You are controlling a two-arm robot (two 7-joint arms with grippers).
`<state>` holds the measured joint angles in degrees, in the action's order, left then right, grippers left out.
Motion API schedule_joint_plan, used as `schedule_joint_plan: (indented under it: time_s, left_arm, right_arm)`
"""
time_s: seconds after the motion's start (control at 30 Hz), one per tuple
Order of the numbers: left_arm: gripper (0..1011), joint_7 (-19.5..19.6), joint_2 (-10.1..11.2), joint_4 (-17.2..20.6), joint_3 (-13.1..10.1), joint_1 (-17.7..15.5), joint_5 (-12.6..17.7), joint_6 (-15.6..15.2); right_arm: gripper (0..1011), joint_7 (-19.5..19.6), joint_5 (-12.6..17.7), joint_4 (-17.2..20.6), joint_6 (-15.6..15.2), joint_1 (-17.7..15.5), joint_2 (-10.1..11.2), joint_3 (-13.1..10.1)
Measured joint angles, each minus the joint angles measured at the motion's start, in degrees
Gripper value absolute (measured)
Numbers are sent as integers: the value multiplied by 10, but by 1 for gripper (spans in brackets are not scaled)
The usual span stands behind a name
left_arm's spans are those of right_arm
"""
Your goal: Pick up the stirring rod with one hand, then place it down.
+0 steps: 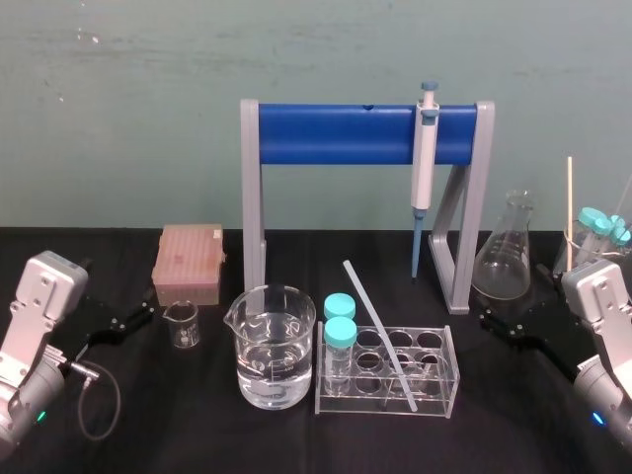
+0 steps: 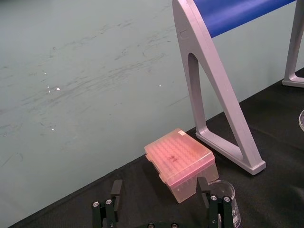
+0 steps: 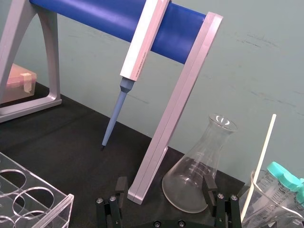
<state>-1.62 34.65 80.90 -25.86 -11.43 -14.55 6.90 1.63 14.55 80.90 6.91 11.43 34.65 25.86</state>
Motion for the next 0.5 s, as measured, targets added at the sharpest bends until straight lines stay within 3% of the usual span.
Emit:
schedule_joint_plan:
  time_s: [0.5]
  left_arm:
    - [1000,0,0,0,0,0,0,0]
  right_arm:
    - [1004,0,0,0,0,0,0,0]
